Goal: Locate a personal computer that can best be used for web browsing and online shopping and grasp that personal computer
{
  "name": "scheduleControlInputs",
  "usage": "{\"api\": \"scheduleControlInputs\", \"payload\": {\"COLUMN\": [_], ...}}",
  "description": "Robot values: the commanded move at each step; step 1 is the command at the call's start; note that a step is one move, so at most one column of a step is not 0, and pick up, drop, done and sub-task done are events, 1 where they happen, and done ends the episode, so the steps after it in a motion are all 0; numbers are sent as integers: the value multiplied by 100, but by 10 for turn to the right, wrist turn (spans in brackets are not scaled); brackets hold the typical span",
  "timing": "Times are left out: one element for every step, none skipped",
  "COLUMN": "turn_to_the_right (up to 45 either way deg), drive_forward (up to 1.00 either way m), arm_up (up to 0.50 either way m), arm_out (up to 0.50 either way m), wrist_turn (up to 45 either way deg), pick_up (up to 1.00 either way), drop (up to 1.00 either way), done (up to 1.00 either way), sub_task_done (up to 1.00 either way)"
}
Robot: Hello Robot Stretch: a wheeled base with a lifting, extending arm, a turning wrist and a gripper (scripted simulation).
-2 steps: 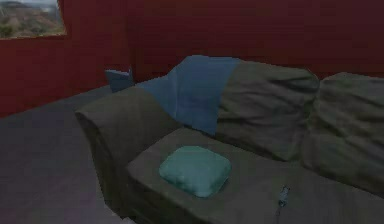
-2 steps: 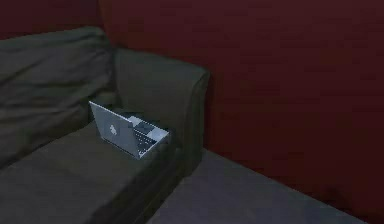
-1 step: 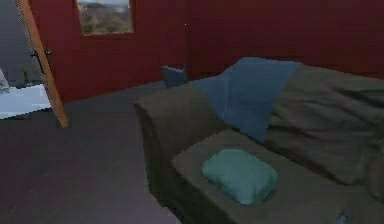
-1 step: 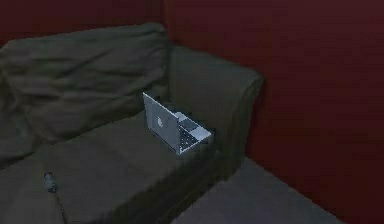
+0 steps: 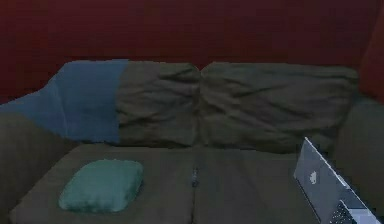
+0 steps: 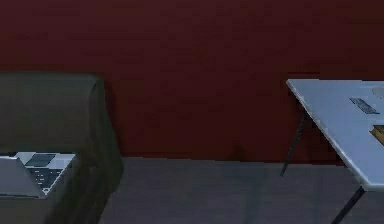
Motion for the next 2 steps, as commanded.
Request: {"api": "scheduleControlInputs", "payload": {"turn_to_the_right": [180, 0], "drive_forward": [0, 35], "arm_up": [0, 0], "arm_out": [0, 0], "wrist_turn": [0, 0], "pick_up": [0, 0], "drop": [0, 0], "done": [0, 0], "sub_task_done": [0, 0]}}
